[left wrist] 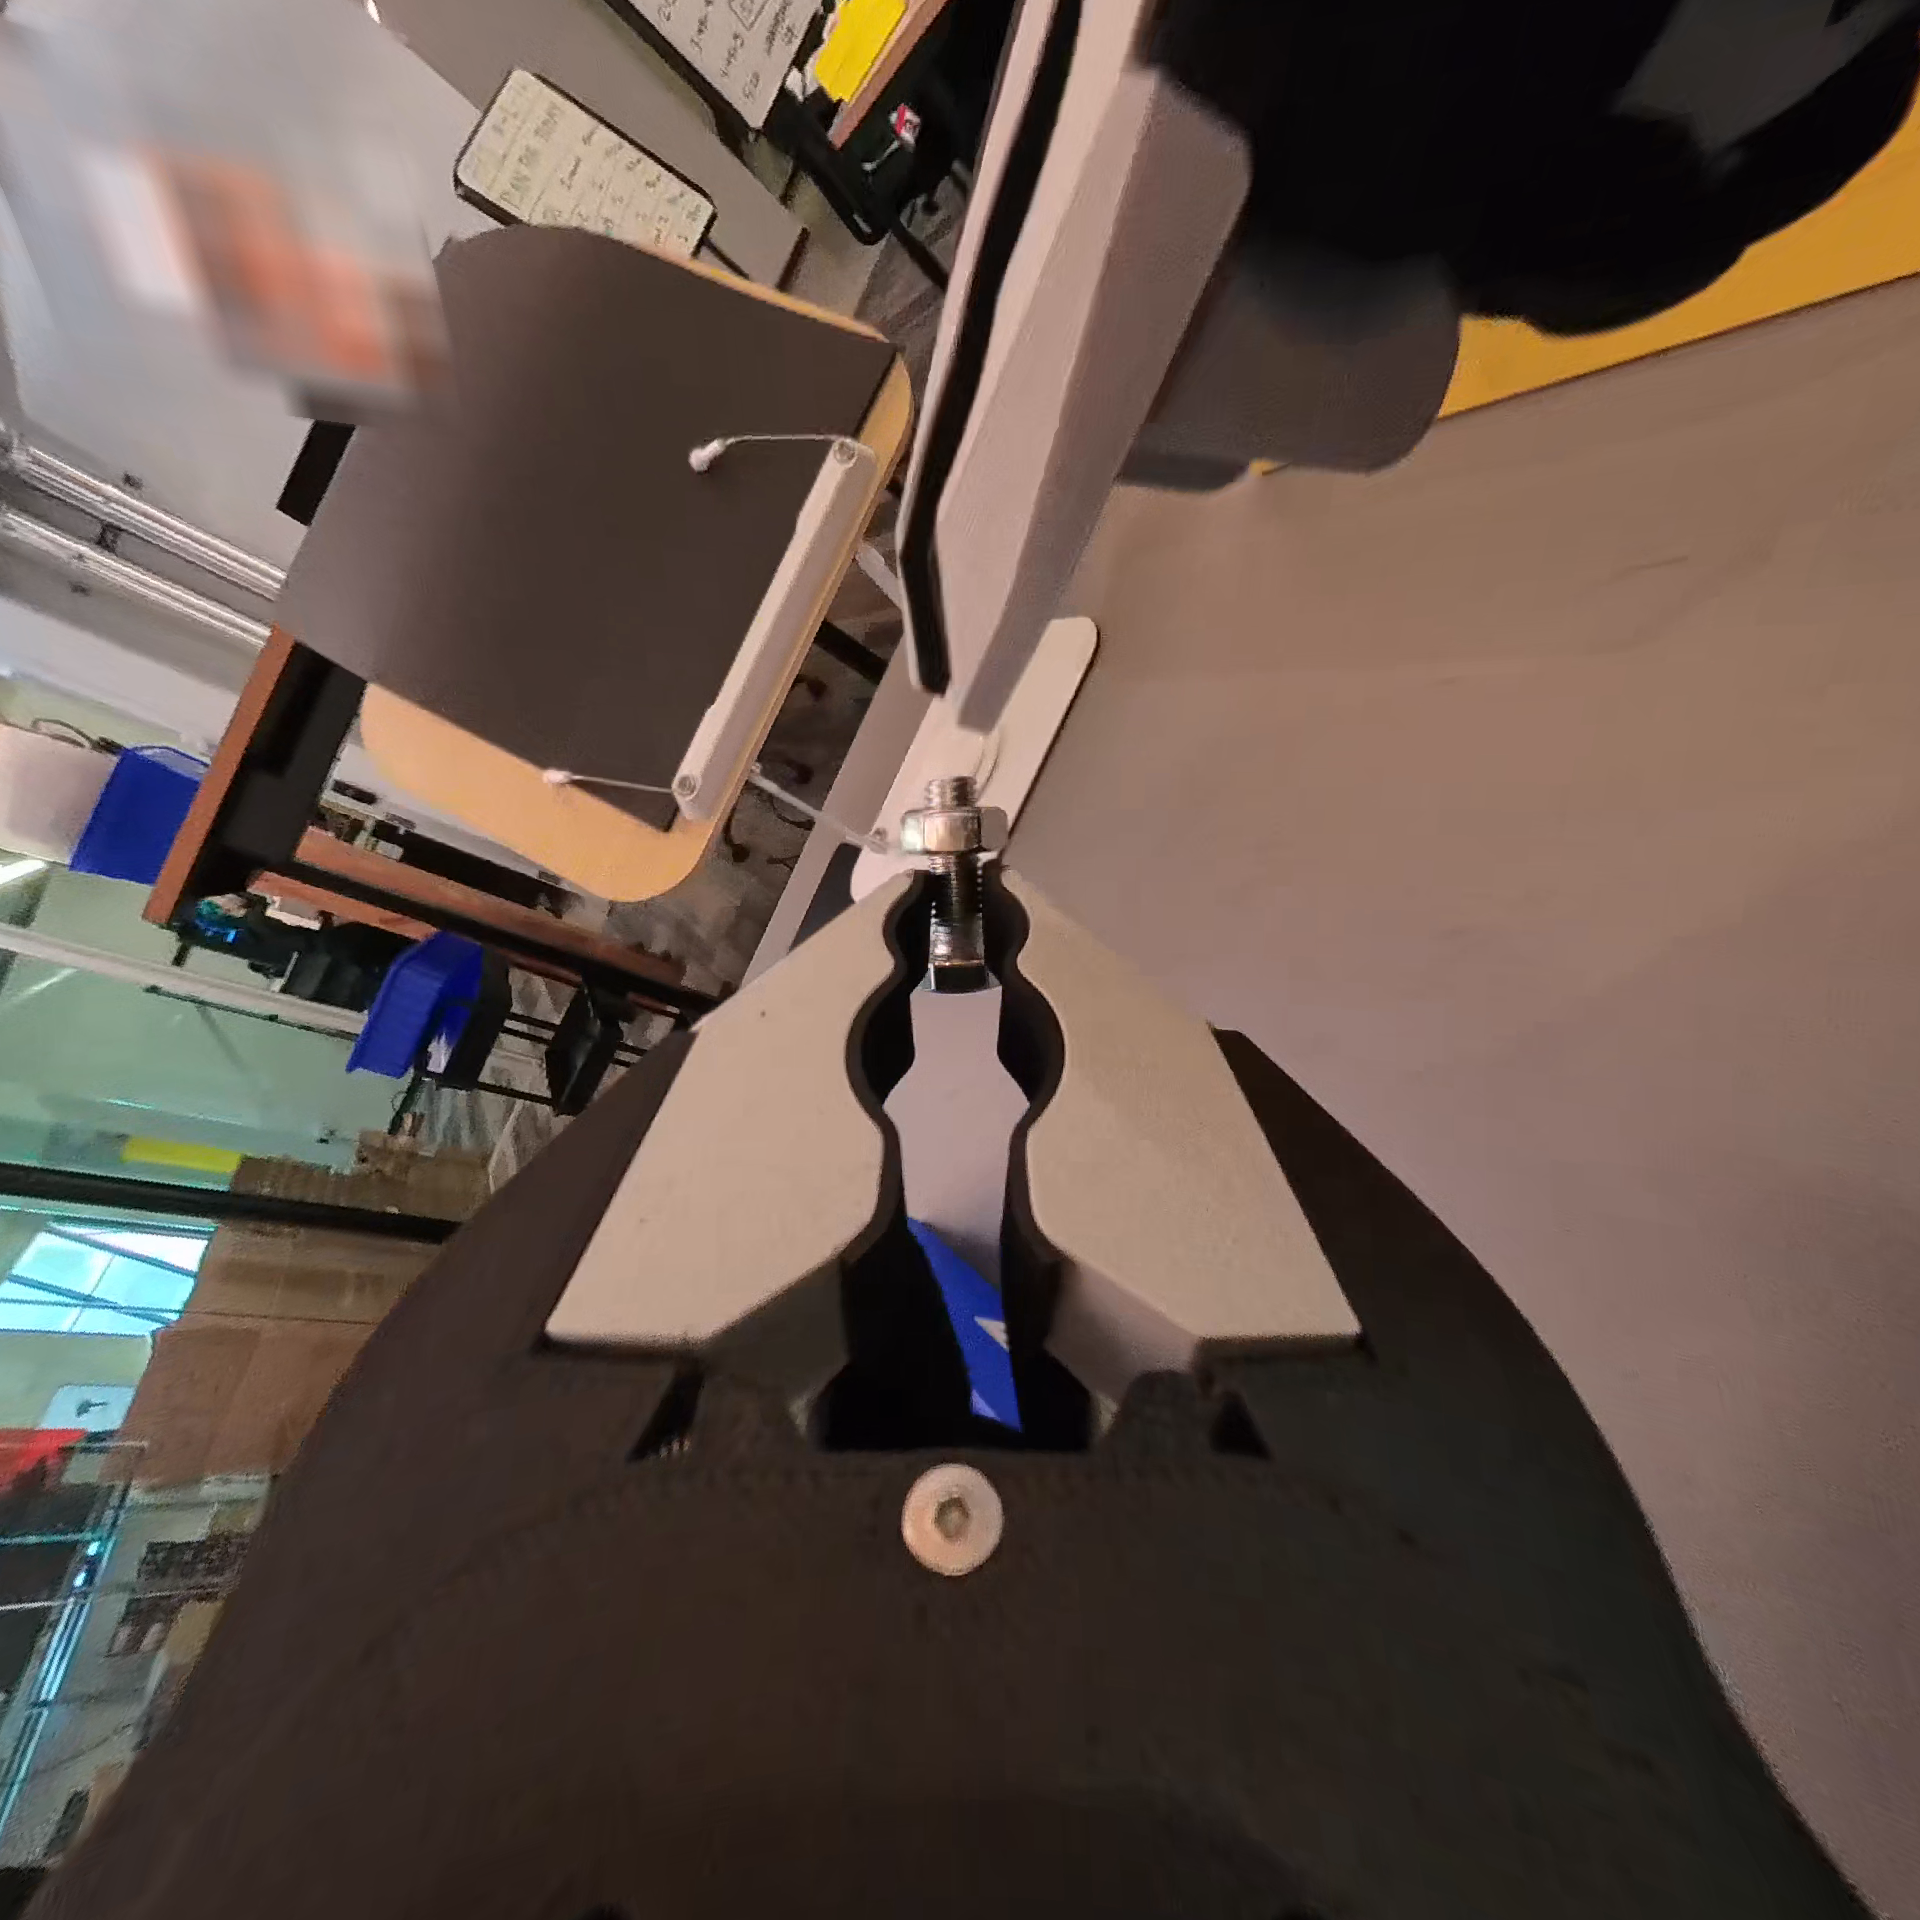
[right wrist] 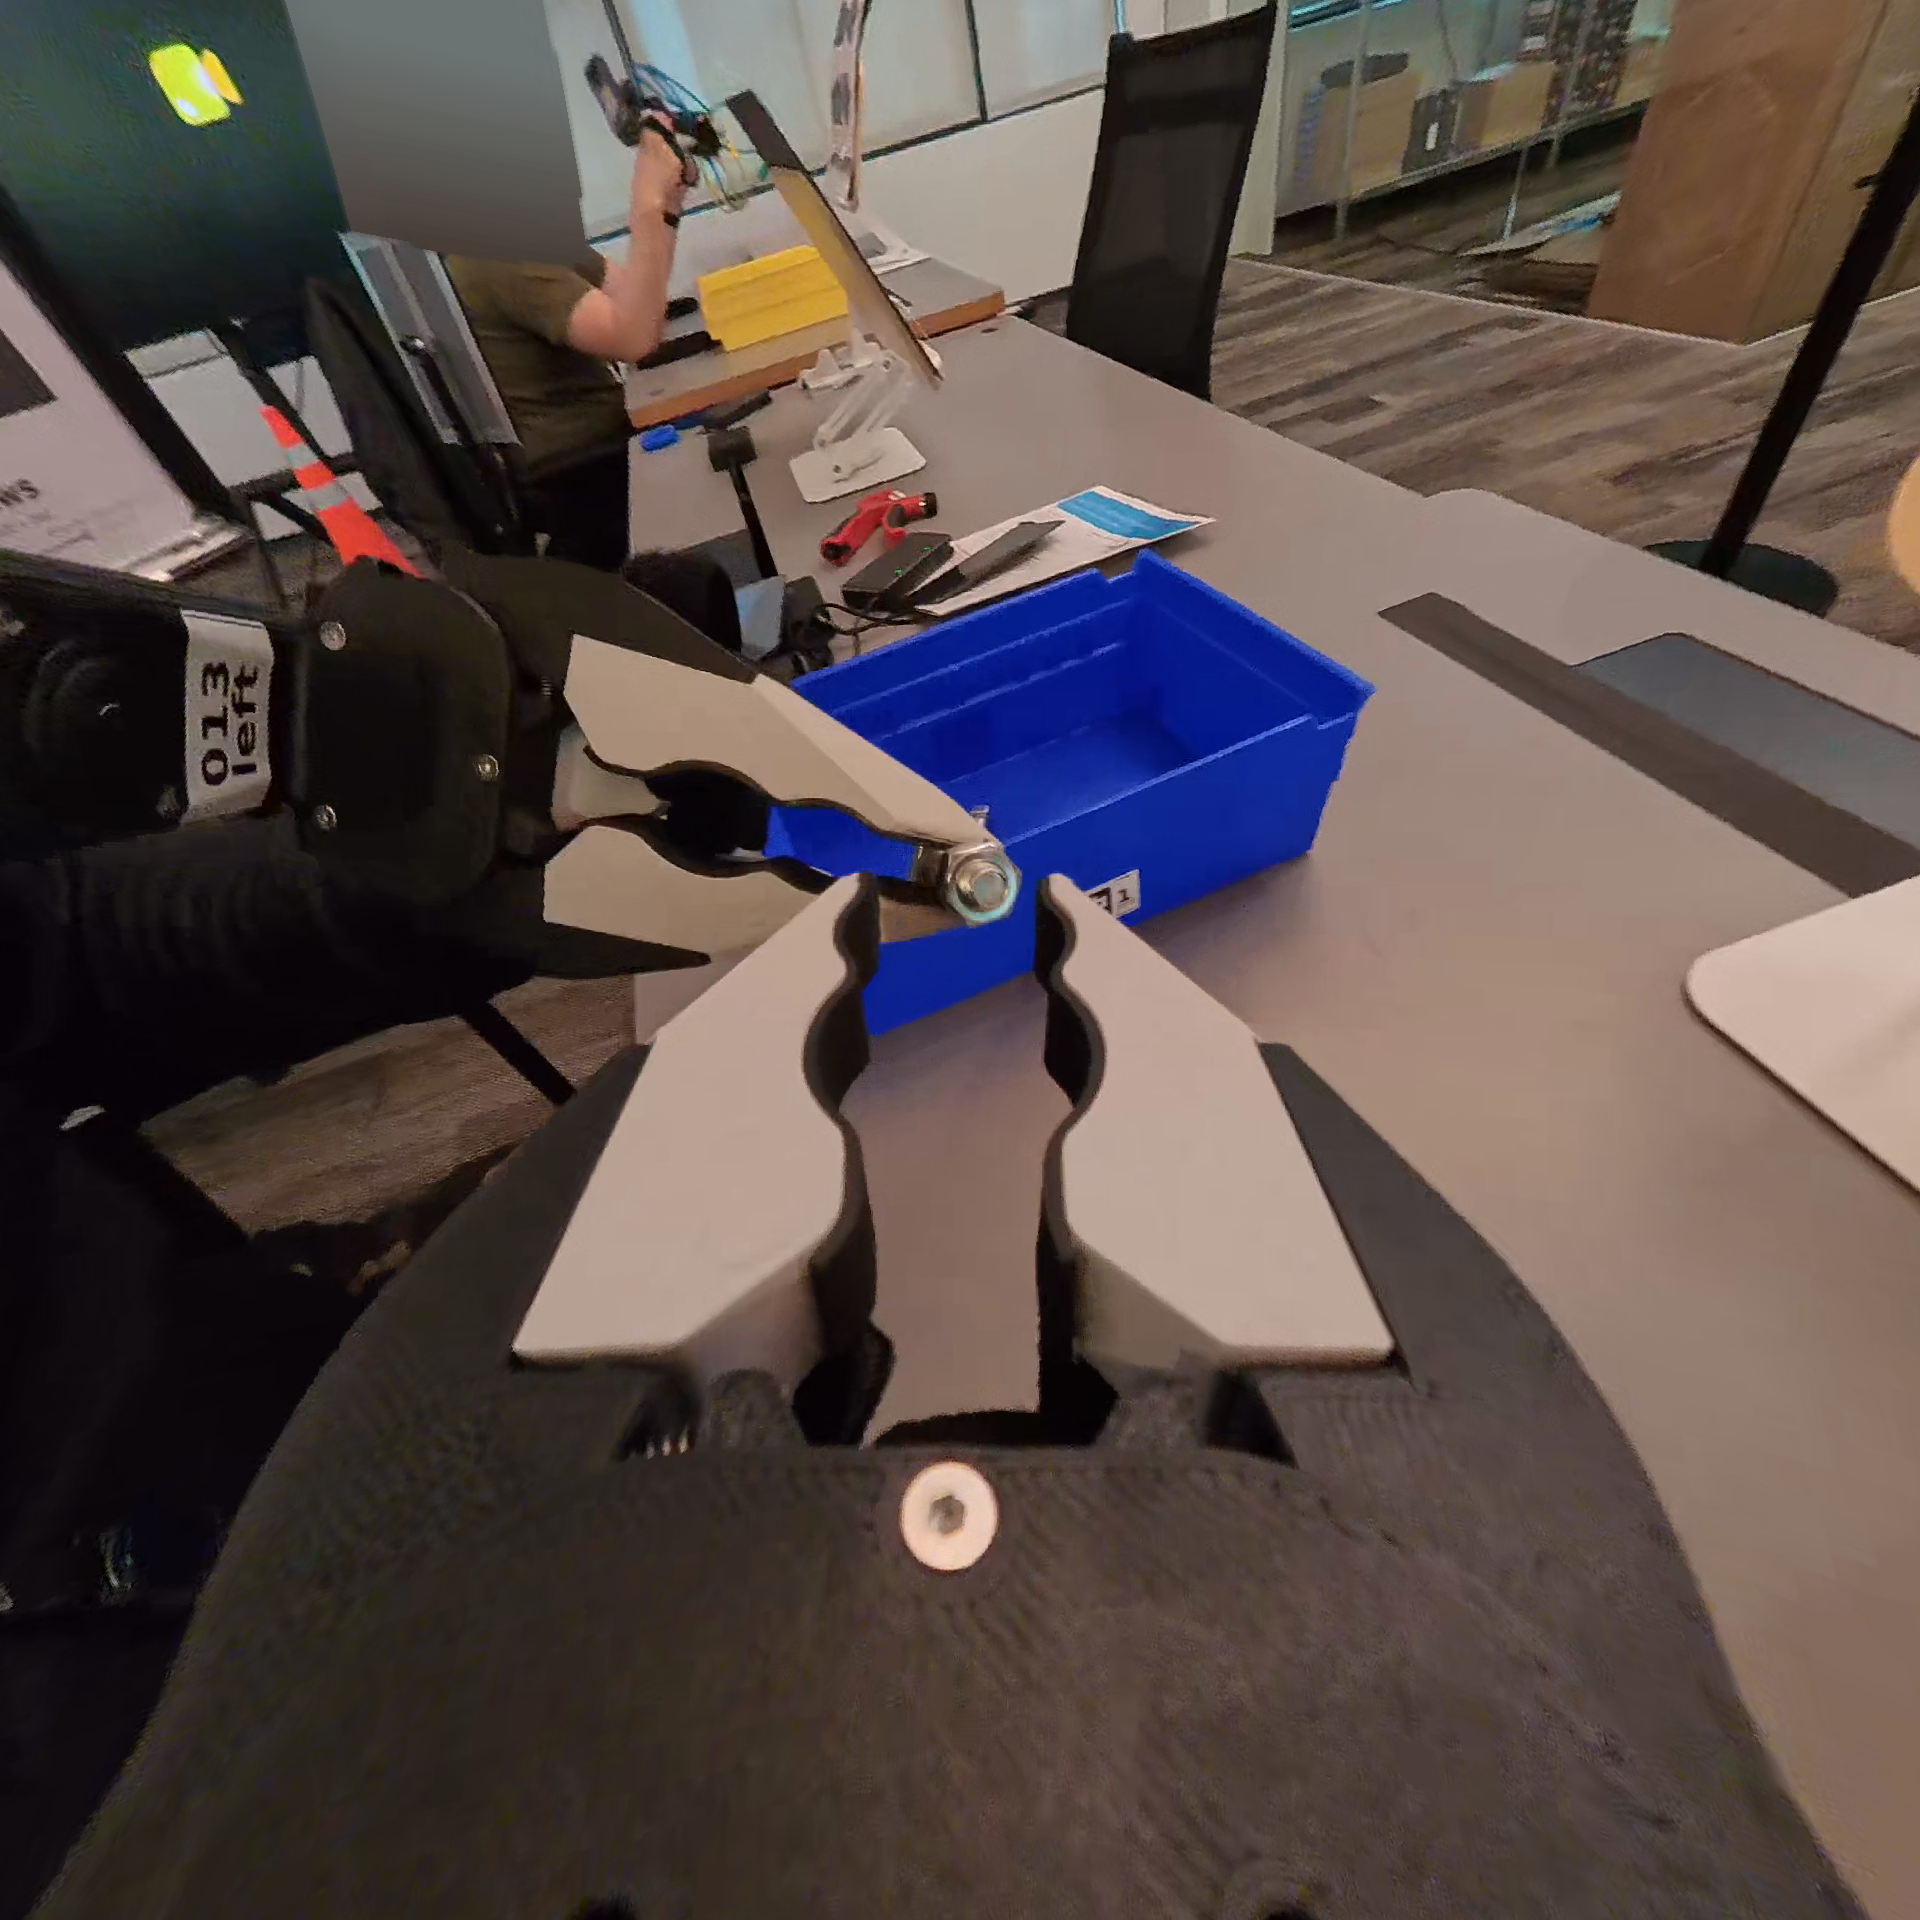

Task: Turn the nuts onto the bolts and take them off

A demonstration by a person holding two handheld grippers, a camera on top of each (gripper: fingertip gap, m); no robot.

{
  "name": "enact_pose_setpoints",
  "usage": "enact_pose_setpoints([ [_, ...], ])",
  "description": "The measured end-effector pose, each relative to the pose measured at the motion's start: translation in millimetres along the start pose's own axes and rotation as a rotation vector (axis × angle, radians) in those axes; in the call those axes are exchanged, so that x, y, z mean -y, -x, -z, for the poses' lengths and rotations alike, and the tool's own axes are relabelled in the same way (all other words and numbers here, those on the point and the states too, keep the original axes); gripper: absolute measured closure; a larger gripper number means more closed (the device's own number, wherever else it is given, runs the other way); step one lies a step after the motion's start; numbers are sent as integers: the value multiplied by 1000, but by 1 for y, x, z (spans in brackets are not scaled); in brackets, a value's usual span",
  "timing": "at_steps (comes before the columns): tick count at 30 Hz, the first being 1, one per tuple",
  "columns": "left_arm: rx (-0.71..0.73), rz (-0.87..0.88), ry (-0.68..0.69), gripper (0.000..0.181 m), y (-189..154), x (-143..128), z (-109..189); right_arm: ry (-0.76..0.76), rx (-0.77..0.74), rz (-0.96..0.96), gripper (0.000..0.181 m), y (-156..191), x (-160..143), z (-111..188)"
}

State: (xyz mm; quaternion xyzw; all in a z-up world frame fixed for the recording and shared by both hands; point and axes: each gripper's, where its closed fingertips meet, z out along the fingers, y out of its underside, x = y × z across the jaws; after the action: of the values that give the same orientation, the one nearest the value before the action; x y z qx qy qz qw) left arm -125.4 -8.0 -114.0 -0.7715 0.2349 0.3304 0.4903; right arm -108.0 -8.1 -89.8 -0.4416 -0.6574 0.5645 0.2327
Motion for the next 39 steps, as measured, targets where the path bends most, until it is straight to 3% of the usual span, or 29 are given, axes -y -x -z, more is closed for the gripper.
enact_pose_setpoints([
  [17,-34,-10,-89,173,-16,22,0,31,61,-24,166,2,-17,-1],
  [20,-69,65,-157,146,-12,31,7,65,20,37,165,-3,-18,4],
  [23,-155,164,-130,138,-14,24,3,95,14,89,165,-1,-17,10],
  [30,-282,218,-97,146,-38,16,-5,171,-8,168,165,4,-23,12],
  [35,-291,261,-128,165,-37,15,-5,183,-7,178,165,7,-24,10],
  [39,-296,285,-156,165,-35,17,-2,177,-8,180,165,8,-22,11],
])
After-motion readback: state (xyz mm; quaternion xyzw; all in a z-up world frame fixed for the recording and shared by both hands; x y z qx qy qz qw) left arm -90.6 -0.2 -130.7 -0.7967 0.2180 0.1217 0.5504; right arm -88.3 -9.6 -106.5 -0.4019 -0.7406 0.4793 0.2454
